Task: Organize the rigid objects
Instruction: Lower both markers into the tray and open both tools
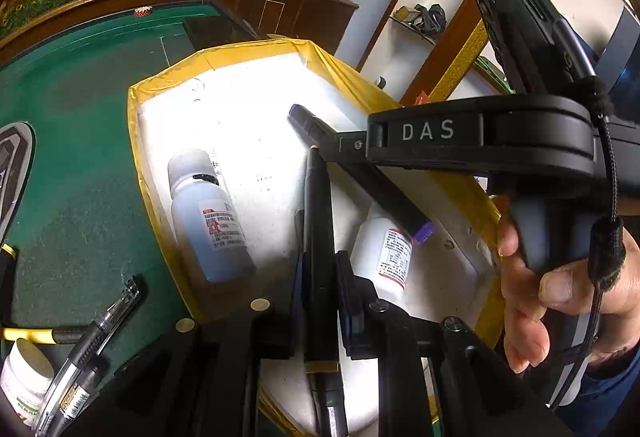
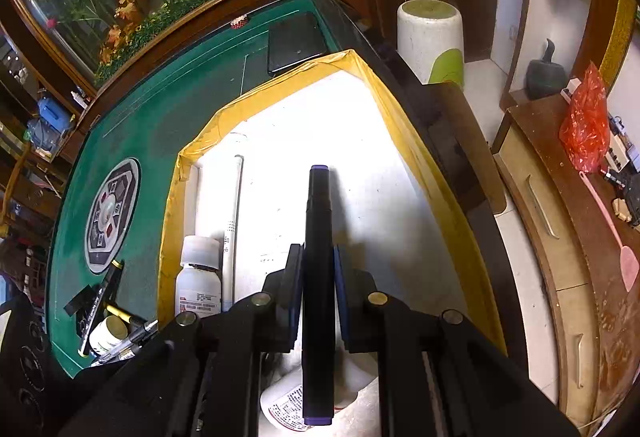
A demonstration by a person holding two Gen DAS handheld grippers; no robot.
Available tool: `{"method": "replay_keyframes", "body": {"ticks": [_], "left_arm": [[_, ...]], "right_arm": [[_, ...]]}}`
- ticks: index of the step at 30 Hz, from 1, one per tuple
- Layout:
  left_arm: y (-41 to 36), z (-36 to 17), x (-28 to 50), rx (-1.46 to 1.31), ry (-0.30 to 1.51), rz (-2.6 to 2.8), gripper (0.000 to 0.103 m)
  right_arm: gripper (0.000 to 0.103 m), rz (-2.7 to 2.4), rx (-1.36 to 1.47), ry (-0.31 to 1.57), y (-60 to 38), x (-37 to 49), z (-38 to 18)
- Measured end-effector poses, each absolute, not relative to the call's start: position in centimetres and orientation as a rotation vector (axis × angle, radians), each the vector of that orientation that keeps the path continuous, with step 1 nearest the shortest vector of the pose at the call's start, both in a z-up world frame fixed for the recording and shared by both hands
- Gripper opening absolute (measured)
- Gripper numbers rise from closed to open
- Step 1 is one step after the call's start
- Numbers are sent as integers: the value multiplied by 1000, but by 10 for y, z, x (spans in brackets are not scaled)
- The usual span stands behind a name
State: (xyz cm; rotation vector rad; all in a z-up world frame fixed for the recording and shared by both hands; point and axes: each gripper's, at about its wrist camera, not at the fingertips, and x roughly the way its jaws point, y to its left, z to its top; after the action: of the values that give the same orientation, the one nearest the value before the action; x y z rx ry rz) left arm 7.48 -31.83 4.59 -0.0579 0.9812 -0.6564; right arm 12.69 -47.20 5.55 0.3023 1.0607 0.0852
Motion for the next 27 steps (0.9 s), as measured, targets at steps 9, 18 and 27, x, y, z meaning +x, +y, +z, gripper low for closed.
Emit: {"method": "replay_keyframes", "body": {"ticks": [9,18,27], "left_arm": [[-320,50,74,-60,980,-668,38],[-311,61,74,-119,961,-663,54],[-290,92,54,-102,864,-635,54]], "right_arm": [[15,101,362,1070,-473,126,51],[16,85,423,967,-475,92,83],[31,123,473,819,-460,6,118]]}}
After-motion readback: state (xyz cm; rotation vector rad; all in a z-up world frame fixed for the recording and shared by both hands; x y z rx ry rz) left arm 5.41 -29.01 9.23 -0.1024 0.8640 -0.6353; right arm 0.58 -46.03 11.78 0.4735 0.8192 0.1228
